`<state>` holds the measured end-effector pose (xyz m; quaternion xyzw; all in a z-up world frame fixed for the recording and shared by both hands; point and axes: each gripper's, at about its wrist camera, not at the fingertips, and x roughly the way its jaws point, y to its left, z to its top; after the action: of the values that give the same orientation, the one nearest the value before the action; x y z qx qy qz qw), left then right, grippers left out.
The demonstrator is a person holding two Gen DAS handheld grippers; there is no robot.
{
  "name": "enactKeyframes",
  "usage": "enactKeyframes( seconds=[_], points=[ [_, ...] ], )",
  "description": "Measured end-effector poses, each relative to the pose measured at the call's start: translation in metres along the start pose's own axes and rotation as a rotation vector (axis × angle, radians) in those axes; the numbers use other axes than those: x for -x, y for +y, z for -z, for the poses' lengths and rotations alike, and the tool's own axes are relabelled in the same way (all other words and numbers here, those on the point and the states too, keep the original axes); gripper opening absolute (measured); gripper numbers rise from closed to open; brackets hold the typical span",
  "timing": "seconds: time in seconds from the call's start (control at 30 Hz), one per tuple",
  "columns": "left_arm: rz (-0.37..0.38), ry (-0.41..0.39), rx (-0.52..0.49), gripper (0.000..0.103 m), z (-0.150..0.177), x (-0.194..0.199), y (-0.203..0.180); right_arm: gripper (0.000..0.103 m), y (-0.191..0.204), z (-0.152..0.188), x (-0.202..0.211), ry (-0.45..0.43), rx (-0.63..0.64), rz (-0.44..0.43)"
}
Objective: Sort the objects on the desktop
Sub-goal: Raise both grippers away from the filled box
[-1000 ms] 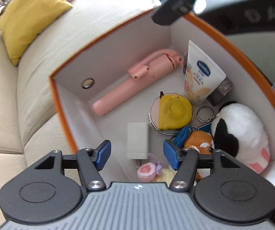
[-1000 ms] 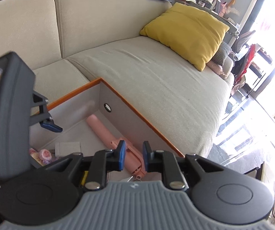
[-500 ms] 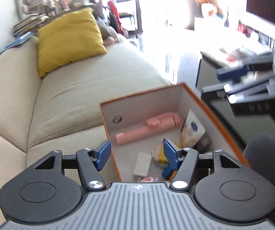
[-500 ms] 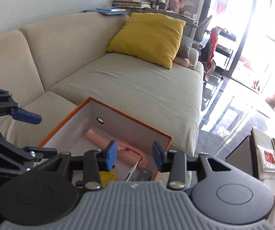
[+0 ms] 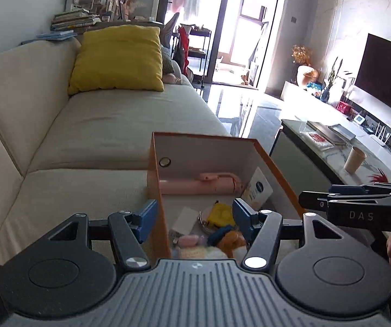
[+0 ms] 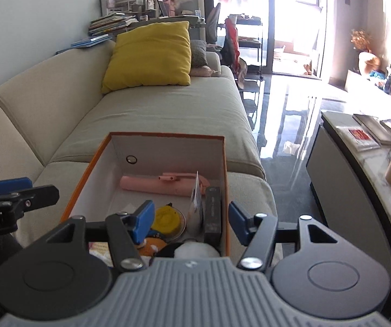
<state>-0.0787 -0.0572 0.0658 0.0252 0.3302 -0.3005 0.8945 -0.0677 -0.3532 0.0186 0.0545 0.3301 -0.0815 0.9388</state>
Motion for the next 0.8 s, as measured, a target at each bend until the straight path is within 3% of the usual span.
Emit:
enactKeyframes(
  seconds=[0.4,0.8],
  points=[
    [-0.04,0.128,-0.052,0.072,0.033,-0.023,-0.018,0.062,0.017,0.056,-0.013,0.112,0.039,-0.013],
    [-0.102,0.156,-0.067,0.076,0.046,-0.027,-0.026,0.062,0.019,0.067,-0.01,0.065,0.043,-0.013]
  ],
)
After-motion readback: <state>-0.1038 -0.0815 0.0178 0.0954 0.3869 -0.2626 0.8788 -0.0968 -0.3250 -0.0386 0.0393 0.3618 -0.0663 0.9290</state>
